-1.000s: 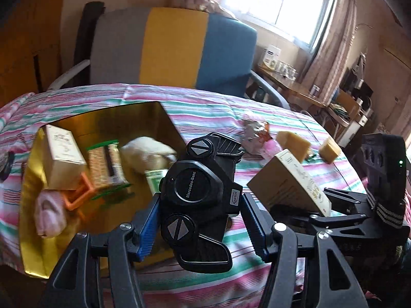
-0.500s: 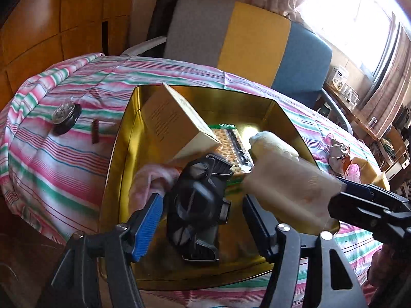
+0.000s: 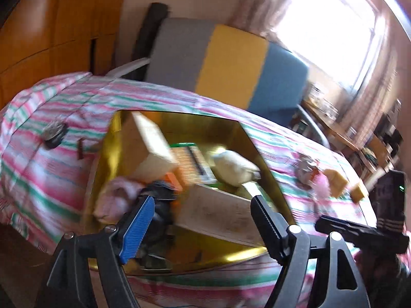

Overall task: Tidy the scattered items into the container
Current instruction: 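Swing both tools back from the gold tray toward the yellow sponges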

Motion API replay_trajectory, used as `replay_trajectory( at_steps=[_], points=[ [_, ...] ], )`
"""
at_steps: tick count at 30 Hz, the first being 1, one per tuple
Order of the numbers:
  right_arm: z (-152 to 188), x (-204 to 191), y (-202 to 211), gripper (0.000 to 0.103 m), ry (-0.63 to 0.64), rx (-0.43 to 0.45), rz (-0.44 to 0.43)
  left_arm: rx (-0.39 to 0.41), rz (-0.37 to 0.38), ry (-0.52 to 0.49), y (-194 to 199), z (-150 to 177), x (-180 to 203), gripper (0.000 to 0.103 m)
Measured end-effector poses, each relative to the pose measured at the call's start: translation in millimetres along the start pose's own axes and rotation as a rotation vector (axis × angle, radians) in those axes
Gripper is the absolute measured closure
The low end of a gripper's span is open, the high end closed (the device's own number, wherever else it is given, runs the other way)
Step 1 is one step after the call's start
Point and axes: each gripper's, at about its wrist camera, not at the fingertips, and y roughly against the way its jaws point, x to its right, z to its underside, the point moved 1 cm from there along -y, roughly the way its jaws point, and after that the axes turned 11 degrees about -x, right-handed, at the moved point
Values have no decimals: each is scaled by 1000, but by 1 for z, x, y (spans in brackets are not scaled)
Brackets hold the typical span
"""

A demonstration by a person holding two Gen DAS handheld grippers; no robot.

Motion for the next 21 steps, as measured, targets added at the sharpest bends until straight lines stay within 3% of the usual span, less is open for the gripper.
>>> replay_trajectory(
  at_steps=[8,12,15,21],
  points=[
    [45,117,52,20,-295,80,102,-153,166,-295,-39,16,114,24],
    [74,172,88,17,-446,150,164,-240,196,-391,-64,26,161,24],
    [92,209,111,16,-548,200,203,-250,207,-440,-72,20,190,24],
    [104,261,145,13,-677,296,226,-241,246,-441,-85,-25,230,24]
  ],
)
